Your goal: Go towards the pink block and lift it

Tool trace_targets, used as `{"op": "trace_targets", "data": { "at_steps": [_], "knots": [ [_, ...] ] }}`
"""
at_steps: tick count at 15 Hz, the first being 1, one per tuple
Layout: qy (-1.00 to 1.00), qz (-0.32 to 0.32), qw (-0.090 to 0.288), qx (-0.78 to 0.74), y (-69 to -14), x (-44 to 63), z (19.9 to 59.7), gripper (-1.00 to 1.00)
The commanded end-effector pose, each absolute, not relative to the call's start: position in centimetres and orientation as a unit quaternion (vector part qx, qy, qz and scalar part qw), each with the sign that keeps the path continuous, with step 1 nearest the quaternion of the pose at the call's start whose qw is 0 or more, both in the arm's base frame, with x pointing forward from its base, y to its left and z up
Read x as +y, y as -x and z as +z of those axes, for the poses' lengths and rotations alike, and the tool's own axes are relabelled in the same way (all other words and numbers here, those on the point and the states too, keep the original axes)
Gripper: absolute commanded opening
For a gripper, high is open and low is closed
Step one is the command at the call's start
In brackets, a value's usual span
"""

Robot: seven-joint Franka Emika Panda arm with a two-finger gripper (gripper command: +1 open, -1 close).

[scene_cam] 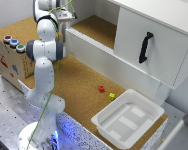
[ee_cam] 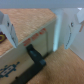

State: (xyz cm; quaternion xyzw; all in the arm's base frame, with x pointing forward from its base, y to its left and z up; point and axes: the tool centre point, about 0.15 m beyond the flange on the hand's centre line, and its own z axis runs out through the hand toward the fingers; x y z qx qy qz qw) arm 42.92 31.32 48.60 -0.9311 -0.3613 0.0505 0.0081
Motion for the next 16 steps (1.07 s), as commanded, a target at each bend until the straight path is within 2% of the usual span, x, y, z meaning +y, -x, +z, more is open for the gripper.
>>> {"op": "trace_targets", "data": {
  "at_steps": [1,2,5,6,8,9,13,16],
  "knots": [
    [0.979,-0.105,0.021,-0.174,-37.5,21.9,43.2,1.0],
    [0.983,-0.12,0.016,-0.14,-36.7,20.3,42.3,1.0],
    [0.992,-0.099,0.003,-0.073,-34.7,15.8,38.4,1.0],
    [0.994,-0.088,0.018,-0.055,-34.4,14.5,37.5,1.0],
    [0.997,-0.076,0.025,-0.019,-34.2,11.4,36.0,1.0],
    [0.997,-0.064,0.044,-0.001,-34.3,9.6,35.2,1.0],
    [0.996,-0.02,0.084,0.027,-36.6,2.8,32.8,1.0],
    [0.997,0.005,0.073,0.027,-39.1,-2.0,32.0,1.0]
  ]
}}
